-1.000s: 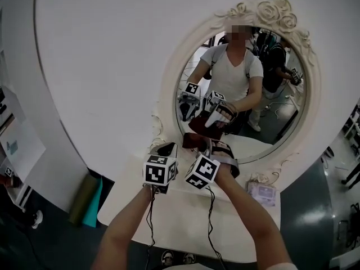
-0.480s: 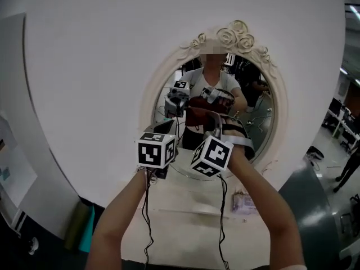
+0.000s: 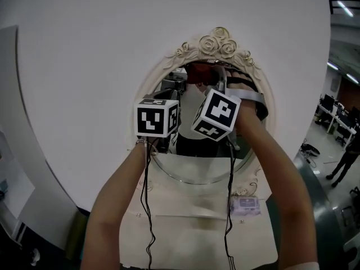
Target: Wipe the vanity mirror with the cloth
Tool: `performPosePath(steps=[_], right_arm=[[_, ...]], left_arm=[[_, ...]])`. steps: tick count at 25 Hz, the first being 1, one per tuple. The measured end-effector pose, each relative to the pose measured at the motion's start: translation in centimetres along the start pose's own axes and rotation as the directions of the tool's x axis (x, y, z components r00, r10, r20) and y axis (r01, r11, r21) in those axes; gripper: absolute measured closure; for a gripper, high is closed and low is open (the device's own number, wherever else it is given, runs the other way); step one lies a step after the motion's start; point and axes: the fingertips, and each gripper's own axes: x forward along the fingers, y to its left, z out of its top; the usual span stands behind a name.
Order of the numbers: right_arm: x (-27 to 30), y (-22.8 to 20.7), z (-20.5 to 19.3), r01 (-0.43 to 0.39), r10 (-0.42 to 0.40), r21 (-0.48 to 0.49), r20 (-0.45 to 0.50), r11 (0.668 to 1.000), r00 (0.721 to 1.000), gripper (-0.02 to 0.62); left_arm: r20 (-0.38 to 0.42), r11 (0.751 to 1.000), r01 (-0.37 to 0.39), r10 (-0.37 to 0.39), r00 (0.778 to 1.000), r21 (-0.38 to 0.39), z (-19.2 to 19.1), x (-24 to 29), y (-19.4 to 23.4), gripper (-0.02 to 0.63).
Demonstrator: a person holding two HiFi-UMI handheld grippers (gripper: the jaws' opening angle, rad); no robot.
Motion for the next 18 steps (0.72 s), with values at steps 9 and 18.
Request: performPosePath(steps=[9,18], right_arm=[[1.4,0.7,-1.2,-0.008,0.007,-0.044,-0.031,0.999,1.0,0.535],[0.7,4.4,-1.7,-0.075,0.075,-0.001,-0.036,0.997,0.997,0.535]], left_arm=[[-0.014,0.999,0.004,-0.005,1.0,-0.04,-0.5,0.3,0.2,0.595],[-0.072,0.999,0.027,-0.031,0.997,-0.046,-5.5,-0.5,-1.3,0.595]])
